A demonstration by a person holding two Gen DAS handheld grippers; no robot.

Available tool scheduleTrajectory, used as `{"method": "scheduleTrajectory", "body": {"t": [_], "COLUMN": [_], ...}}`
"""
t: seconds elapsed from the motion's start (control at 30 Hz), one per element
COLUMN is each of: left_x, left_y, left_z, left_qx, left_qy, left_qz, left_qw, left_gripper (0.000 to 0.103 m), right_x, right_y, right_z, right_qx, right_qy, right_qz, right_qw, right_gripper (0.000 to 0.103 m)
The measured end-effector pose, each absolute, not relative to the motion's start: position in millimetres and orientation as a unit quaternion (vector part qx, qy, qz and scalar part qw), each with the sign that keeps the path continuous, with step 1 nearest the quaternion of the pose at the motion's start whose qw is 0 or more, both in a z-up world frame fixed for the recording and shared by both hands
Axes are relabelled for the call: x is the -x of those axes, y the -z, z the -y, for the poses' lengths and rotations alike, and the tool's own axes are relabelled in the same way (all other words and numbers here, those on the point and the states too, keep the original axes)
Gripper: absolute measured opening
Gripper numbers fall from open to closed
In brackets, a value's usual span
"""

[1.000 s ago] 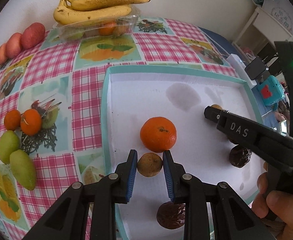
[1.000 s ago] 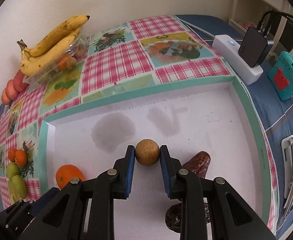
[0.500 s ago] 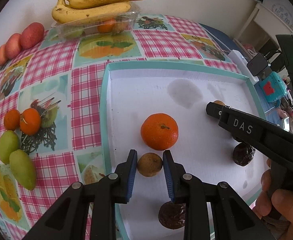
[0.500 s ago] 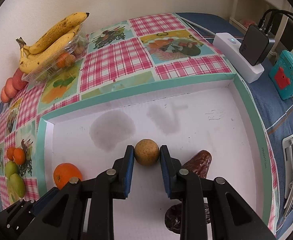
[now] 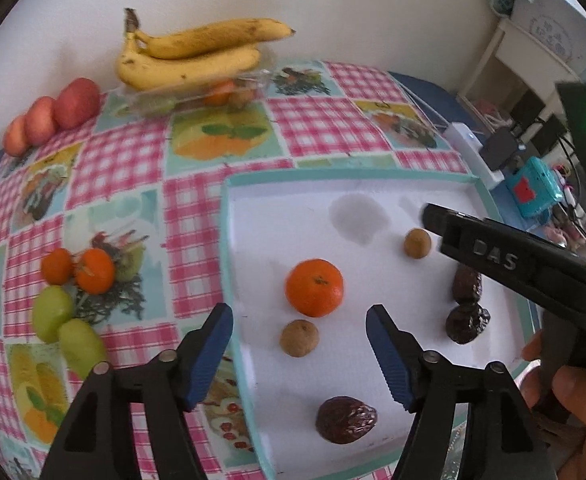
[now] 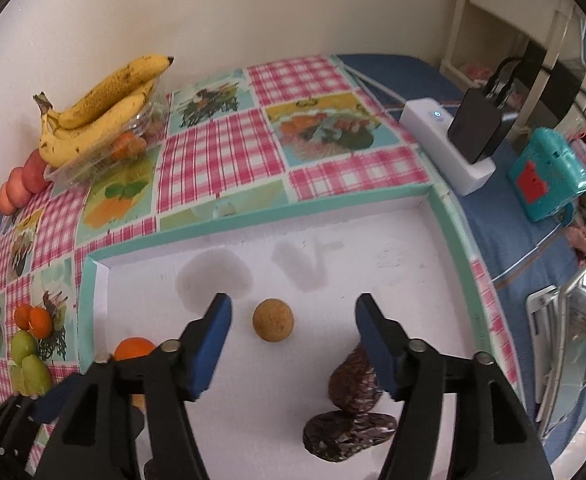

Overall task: Organize fruits
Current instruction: 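Open both tools to release the brown round fruits onto the tray, then withdraw both tools from the tray toward the mandarins in the cluster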

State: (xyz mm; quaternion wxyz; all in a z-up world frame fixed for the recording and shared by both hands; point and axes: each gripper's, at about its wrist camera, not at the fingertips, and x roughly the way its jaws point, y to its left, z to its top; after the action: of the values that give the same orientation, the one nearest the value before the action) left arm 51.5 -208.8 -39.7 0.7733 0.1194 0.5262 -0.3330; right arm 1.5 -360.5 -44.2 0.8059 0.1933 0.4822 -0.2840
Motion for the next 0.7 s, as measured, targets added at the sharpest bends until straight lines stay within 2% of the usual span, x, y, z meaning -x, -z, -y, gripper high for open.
{"method": "scheduleTrajectory", "body": {"t": [0.13, 0.27, 0.4, 0.67, 0.7], "left_x": [-61, -73, -89, -112, -113], "left_y": [37, 33, 28, 19, 18], "left_z": [196, 176, 150, 101, 97], "left_qx": [-0.131, -0.143, -0.13, -0.103, -0.1], "left_qy": [0.283, 0.23, 0.184, 0.115, 0.111], "left_qz": [-0.523, -0.515, -0.512, -0.498, -0.498], "left_qw": [0.793, 0.813, 0.829, 0.853, 0.854], "left_gripper": [0.079, 0.085, 0.1, 0.103, 0.103], "right_x": [2, 4, 5, 6, 5], "right_y": [35, 30, 27, 31, 31], "right_z": [360, 360, 358, 352, 351], "right_qx": [-0.185, -0.177, -0.171, -0.174, -0.172], "right_qy": [0.293, 0.299, 0.303, 0.298, 0.297], "right_qz": [-0.478, -0.48, -0.483, -0.492, -0.491], "right_qw": [0.807, 0.805, 0.804, 0.799, 0.8], "right_gripper": [0.07, 0.079, 0.079, 0.08, 0.086]}}
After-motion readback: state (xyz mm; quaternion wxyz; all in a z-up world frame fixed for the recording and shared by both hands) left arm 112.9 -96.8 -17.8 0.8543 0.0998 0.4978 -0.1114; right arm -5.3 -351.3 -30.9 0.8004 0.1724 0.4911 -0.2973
